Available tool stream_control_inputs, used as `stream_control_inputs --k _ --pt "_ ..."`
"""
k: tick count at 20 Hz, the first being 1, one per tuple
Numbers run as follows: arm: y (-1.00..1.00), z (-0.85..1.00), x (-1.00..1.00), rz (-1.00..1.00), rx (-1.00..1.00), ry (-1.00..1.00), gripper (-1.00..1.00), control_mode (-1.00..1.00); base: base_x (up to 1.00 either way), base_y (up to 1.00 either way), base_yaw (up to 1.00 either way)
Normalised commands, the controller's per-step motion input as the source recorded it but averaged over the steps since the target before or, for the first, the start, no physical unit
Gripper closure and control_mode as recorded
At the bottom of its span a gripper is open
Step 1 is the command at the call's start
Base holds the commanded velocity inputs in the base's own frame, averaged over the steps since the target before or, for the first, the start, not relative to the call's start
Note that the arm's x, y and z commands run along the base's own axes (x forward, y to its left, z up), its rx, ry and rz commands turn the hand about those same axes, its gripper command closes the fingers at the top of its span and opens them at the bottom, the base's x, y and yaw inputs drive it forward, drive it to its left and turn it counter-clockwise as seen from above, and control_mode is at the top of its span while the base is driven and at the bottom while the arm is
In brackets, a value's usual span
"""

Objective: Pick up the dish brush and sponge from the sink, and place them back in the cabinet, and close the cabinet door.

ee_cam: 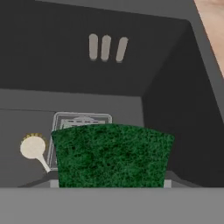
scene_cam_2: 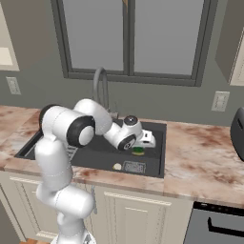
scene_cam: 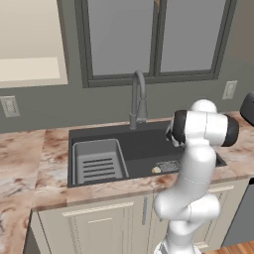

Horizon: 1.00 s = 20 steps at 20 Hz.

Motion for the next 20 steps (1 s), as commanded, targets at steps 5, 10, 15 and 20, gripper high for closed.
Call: stream_control_inputs --k 5,10,15,20 --pt "0.15 0.61 -0.46 0.00 0.00 0.00 1.00 -1.00 0.00 0.00 0.00" --pt "0.17 0.49 -0.51 0.00 0.00 0.00 1.00 -1.00 0.00 0.00 0.00" --pt "0.27 0.49 -0.43 -0.03 0.00 0.00 1.00 -1.00 0.00 0.00 0.00" --pt "0.32 0.50 -0.39 -0.05 0.00 -0.02 1.00 -1.00 0.00 0.00 0.00"
